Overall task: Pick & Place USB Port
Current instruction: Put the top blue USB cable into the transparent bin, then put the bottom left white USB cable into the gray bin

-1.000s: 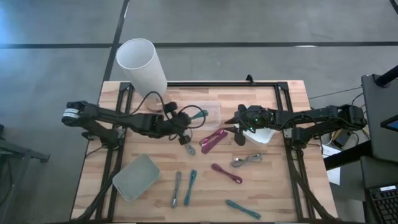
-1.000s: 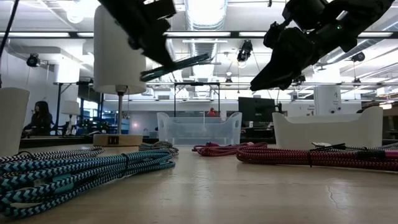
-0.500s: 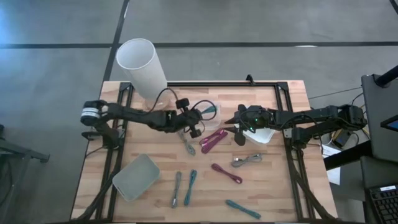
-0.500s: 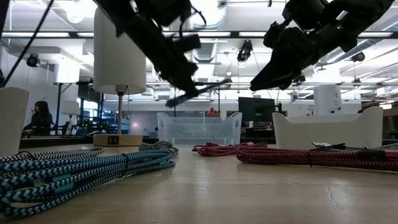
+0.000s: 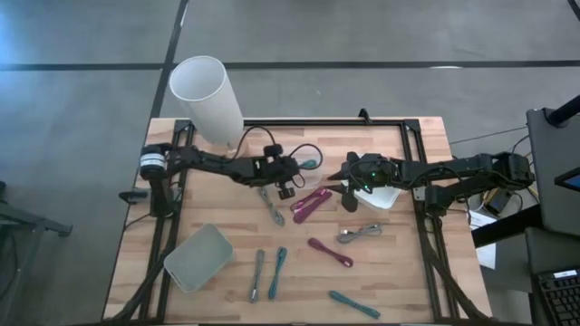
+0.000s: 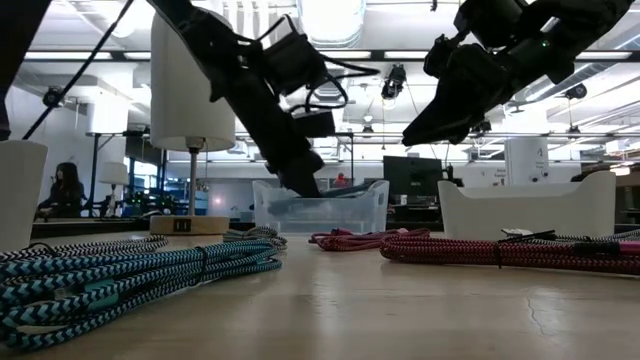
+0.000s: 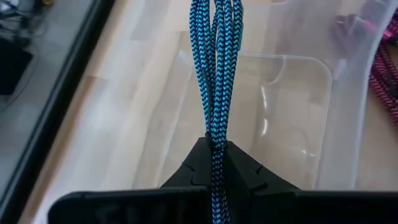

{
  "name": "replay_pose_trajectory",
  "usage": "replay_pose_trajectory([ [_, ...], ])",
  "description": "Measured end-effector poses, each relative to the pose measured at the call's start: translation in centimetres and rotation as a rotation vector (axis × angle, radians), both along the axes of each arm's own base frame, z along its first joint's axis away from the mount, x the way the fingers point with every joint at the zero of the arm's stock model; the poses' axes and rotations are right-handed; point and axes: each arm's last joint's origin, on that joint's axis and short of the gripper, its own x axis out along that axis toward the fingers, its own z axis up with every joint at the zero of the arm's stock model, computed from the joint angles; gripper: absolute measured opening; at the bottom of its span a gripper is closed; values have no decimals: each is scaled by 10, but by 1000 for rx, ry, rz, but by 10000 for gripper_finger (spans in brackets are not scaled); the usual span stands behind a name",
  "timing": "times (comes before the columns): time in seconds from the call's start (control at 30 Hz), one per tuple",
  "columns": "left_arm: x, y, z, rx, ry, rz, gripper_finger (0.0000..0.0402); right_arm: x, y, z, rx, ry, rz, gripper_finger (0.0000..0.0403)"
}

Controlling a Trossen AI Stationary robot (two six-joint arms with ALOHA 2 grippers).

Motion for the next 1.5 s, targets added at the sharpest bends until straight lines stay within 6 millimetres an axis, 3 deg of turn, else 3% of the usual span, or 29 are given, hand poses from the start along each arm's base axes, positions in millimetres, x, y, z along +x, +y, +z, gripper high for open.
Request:
replay_pose_trajectory([
  [0.17,3,4,-1,-6,0,2,20,0,0,0,0,0,0,146],
  [0.57,-2,7,-6,-31,40,34,78,-1,0,-2,1,7,0,146],
  [0.83,3,8,2,-29,9,38,97,-2,0,-5,3,15,-1,146],
  [1.13,16,-2,28,-32,25,7,108,-3,0,-6,3,18,-1,146],
  [1.5,19,-37,75,-50,207,-79,108,-3,0,-6,4,18,-1,146],
])
